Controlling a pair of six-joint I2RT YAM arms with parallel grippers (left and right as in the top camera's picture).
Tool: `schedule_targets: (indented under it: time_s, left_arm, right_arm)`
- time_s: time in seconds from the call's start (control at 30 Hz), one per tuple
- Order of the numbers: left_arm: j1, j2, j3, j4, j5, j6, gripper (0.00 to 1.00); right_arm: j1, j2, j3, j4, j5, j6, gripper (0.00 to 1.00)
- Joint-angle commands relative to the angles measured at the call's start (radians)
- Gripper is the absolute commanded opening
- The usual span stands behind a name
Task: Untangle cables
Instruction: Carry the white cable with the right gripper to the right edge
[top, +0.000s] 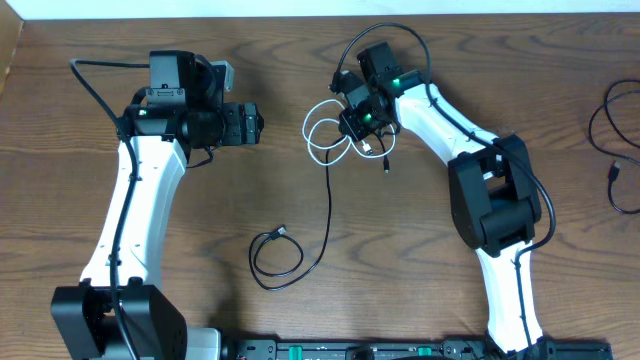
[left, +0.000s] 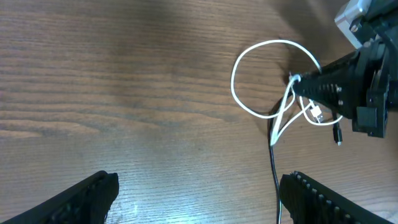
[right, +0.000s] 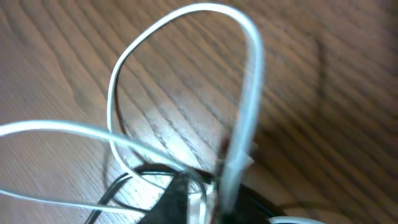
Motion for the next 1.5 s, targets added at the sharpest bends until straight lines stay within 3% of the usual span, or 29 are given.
schedule_targets:
  time_s: [0.0,0.3,0.57,0.87,1.2,1.23,1.27,1.3,1.47]
  left_arm:
    - [0.003,-0.001,0.013,-0.003,0.009,-0.017,0.88]
    - [0.003,-0.001,0.013,-0.003,0.008,-0.017,0.88]
    - [0.003,-0.001,0.013,-0.003,0.009,-0.017,0.88]
    - [0.003,-0.001,0.013,0.008,0.008,-0.017,0.88]
    - [0.003,-0.001,0.013,0.008,0.008,-0.017,0.88]
    - [0.003,-0.001,0.013,0.007,0.009,-0.017,0.88]
    - [0.003,-0.001,0.013,0.005,0.009,-0.017,0.88]
    - [0.003,-0.001,0.013,0.004,0.009,-0.017,0.88]
    - [0.003,-0.001,0.013,0.005,0.009,-0.017,0.88]
  right_arm:
    - [-0.023,-0.039,0.026,-0.002,-0.006,0.068,0.01]
    - [-0.142,-0.354,0.028,-0.035,0.09,0.196,0.01]
    - [-0.371,-0.577,0.028,0.042,0.213,0.295,0.01]
    - [-0.644,-0.51,0.028,0.137,0.241,0.311,0.01]
    - [-0.822,-0.316,0.028,0.234,0.241,0.333,0.01]
    - [-0.834,-0.3,0.028,0.233,0.241,0.358,0.05]
    - [-0.842,-0.29,0.028,0.224,0.237,0.382,0.56]
    - [-0.845,-0.289,0.028,0.219,0.229,0.381,0.99]
    - [-0.85,-0.318,0.028,0.195,0.198,0.381,0.99]
